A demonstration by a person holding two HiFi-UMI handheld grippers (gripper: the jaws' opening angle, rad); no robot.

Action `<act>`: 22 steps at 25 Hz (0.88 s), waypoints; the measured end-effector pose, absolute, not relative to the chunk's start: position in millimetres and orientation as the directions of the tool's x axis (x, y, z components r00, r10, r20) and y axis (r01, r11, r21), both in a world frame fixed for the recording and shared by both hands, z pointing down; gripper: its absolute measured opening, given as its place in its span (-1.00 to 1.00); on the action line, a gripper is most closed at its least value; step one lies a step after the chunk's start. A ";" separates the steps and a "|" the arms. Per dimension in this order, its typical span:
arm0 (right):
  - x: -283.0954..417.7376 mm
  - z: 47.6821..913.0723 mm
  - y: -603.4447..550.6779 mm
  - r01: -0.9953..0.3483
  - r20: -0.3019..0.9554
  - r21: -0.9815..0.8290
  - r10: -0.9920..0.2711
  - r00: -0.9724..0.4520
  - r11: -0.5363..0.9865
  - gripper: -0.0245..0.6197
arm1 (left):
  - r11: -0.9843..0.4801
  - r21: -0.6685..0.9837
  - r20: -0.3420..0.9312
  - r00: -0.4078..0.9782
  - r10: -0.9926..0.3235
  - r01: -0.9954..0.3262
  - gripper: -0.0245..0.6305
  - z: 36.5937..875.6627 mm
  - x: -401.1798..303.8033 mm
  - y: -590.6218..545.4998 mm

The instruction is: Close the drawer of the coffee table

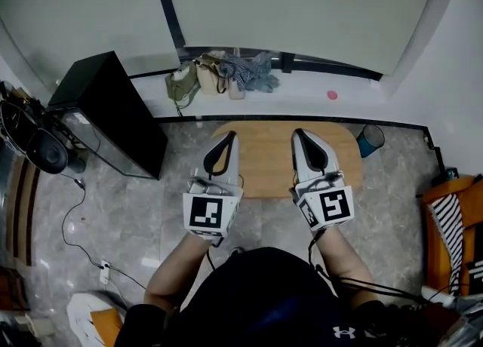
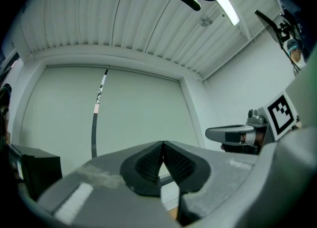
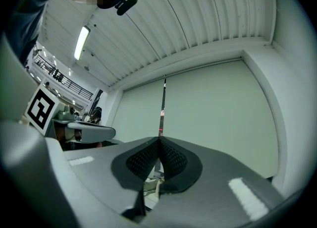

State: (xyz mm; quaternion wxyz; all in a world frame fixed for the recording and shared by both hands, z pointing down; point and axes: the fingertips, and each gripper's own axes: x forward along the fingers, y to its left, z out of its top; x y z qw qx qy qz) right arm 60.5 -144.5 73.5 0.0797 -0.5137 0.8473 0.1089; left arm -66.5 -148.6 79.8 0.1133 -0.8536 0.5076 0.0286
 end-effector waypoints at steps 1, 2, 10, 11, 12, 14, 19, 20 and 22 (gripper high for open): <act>59.2 73.8 -143.6 -0.887 -0.245 0.105 -0.852 -0.462 0.450 -0.92 | -0.459 -0.173 -0.165 0.485 -0.859 -0.872 -0.92 80.5 -67.9 -148.5; 58.1 74.0 -142.2 -0.885 -0.244 0.106 -0.851 -0.465 0.453 -0.92 | -0.458 -0.175 -0.166 0.485 -0.859 -0.872 -0.92 81.1 -68.8 -147.7; 55.6 72.7 -143.3 -0.879 -0.241 0.110 -0.845 -0.477 0.465 -0.92 | -0.457 -0.161 -0.161 0.480 -0.862 -0.875 -0.92 82.5 -69.0 -150.8; 55.8 72.7 -142.4 -0.878 -0.242 0.110 -0.844 -0.478 0.466 -0.92 | -0.456 -0.161 -0.161 0.479 -0.863 -0.875 -0.92 82.8 -68.8 -150.1; 56.1 72.6 -141.9 -0.878 -0.243 0.109 -0.844 -0.479 0.467 -0.92 | -0.455 -0.162 -0.161 0.478 -0.863 -0.876 -0.92 83.1 -68.8 -149.6; 56.5 72.7 -142.2 -0.877 -0.243 0.107 -0.843 -0.480 0.469 -0.92 | -0.452 -0.164 -0.159 0.476 -0.865 -0.876 -0.92 83.5 -68.6 -149.8; 58.2 74.5 -142.9 -0.876 -0.241 0.098 -0.843 -0.481 0.472 -0.92 | -0.449 -0.120 -0.144 0.463 -0.875 -0.885 -0.92 86.5 -67.3 -149.1; 57.8 74.8 -143.0 -0.876 -0.240 0.097 -0.843 -0.481 0.472 -0.92 | -0.452 -0.135 -0.144 0.468 -0.872 -0.882 -0.92 87.7 -67.4 -149.2; 56.9 75.8 -145.2 -0.876 -0.236 0.096 -0.844 -0.482 0.473 -0.92 | -0.456 -0.157 -0.143 0.477 -0.867 -0.876 -0.92 90.6 -67.5 -151.1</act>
